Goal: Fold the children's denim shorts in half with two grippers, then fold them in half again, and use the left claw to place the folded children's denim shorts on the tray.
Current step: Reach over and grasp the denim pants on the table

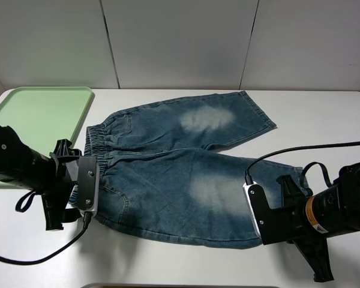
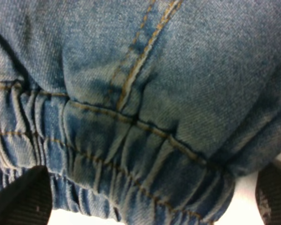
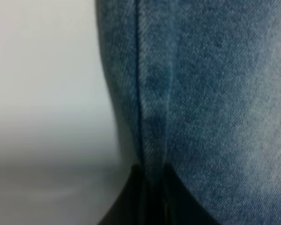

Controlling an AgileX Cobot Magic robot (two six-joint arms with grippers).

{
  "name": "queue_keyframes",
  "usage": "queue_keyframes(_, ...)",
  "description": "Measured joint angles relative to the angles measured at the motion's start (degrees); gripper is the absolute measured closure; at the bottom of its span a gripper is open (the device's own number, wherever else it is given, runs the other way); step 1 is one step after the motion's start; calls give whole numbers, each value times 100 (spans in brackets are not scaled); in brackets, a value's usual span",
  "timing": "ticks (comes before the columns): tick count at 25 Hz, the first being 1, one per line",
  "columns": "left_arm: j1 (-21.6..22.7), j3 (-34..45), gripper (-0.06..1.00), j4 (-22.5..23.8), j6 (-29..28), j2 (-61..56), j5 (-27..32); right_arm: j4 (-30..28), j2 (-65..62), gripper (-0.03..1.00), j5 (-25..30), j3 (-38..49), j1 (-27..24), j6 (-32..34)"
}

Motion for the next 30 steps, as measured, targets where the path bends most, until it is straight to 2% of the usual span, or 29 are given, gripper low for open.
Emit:
queue_keyframes(6,0,0,18,-5,7,21,104,18,1,97,-11,0,0,4)
queue_keyframes(24,0,-231,21,-47,-3,378,326,165,14,97,-32,0,0,20)
queue_keyframes(30,-16,-303,47,-136,-77,510,381,170,14,97,-44,0,0,24)
